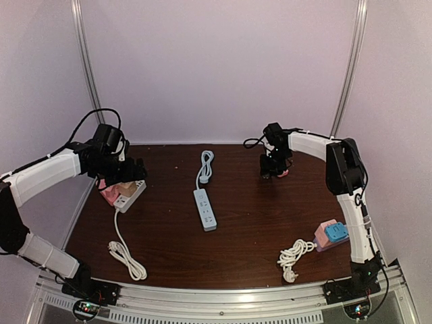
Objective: Pull the plug off the socket
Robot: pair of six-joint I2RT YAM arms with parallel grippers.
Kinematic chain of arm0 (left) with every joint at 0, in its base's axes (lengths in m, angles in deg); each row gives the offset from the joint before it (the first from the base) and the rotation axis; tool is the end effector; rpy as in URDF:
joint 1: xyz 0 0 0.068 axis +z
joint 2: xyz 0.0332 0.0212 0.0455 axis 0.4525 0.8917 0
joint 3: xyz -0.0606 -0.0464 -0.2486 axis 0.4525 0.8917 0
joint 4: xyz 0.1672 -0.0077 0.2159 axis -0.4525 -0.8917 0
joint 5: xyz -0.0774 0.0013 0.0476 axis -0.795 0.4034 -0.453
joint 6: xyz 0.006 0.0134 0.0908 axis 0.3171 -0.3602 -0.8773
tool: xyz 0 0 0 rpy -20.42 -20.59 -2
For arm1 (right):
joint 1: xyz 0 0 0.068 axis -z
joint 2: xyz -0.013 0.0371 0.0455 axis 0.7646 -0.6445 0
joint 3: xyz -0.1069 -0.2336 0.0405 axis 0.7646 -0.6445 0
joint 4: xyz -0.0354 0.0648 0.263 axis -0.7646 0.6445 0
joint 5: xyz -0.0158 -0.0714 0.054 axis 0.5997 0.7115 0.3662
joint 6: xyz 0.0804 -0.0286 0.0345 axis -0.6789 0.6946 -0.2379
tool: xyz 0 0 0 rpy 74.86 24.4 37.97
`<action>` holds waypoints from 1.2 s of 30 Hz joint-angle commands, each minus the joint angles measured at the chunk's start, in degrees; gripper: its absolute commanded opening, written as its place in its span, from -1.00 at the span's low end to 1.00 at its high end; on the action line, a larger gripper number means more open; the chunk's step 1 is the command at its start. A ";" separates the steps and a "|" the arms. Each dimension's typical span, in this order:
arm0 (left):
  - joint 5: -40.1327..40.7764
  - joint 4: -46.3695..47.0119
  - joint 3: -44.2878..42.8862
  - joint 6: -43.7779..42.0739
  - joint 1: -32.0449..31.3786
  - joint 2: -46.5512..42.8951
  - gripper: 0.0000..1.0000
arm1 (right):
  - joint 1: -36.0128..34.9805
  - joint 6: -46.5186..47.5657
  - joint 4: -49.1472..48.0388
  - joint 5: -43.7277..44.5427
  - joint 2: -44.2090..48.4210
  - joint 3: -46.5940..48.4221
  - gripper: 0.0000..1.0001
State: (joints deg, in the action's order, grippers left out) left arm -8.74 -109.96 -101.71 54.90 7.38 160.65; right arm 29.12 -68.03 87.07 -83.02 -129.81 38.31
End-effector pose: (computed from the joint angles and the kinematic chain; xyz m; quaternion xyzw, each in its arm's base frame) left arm 0.3108 -0.1079 0.2164 -0.1011 0.9399 -0.1286 0.2997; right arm 0.4939 0.1991 0.1005 -0.0139 0.9778 0.1327 0.1616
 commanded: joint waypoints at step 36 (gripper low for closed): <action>5.42 -3.43 -10.25 -17.71 6.90 17.30 0.90 | -6.14 -0.80 -17.51 0.73 24.95 -24.42 0.62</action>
State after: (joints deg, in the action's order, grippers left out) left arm -2.18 -113.57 -110.04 40.11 13.08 176.69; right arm 23.40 -68.36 71.77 -81.39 -107.95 15.90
